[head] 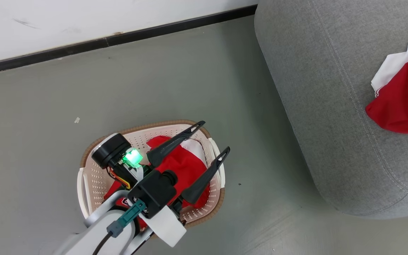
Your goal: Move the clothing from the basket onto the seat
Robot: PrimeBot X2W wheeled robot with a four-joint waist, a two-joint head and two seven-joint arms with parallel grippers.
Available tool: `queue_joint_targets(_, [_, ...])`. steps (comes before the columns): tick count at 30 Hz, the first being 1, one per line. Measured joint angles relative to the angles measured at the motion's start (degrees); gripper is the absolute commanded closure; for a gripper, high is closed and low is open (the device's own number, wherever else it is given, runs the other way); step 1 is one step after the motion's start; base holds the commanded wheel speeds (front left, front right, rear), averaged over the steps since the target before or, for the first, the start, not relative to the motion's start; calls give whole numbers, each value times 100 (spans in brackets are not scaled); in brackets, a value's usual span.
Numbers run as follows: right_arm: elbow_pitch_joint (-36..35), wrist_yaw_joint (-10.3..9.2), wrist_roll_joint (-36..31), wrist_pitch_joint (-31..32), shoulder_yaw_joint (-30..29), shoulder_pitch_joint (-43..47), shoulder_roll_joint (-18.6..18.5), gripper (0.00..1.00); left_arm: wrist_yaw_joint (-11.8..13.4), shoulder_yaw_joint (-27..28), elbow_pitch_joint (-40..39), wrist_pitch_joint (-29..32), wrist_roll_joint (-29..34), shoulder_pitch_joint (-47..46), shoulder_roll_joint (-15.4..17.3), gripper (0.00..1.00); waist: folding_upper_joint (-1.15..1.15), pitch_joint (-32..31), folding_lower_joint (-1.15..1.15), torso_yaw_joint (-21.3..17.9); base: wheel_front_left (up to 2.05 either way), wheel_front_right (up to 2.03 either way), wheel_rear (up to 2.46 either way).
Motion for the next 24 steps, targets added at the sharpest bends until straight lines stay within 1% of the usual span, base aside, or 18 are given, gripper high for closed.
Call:
queue_joint_targets(2, [1,0,-67,-1,11,-1,22,100,0,25,0,0,1,-11,18,0,0,4,0,-12,0,0,0])
queue_joint_targets(3, [2,0,-92,-1,11,-1,30,77,0,27,1,0,1,-11,24,0,0,5,0,-19,0,0,0])
queue_joint_targets(4, [2,0,-110,-1,12,-1,31,58,0,30,1,0,1,-11,26,0,0,5,0,-27,0,0,0])
queue_joint_targets(5, [1,0,-120,-1,11,-1,30,24,0,32,1,0,1,-11,27,0,0,5,0,-36,0,0,0])
queue_joint_targets(6, [0,0,-125,-1,10,-1,30,0,0,34,1,-1,1,-11,26,0,0,5,0,-47,0,0,0])
queue_joint_targets(14, [-146,0,-201,-2,66,170,-34,0,8,69,27,-103,-2,-11,-22,0,0,-12,0,-153,0,0,0])
queue_joint_targets(20, [-676,0,-319,-2,238,378,-32,0,14,125,87,-185,-5,-11,-53,0,0,-43,0,-272,0,0,0])
queue_joint_targets(24, [-953,0,-489,-3,458,697,-27,0,18,158,176,-268,-11,-11,-57,0,0,-87,1,-359,0,0,0])
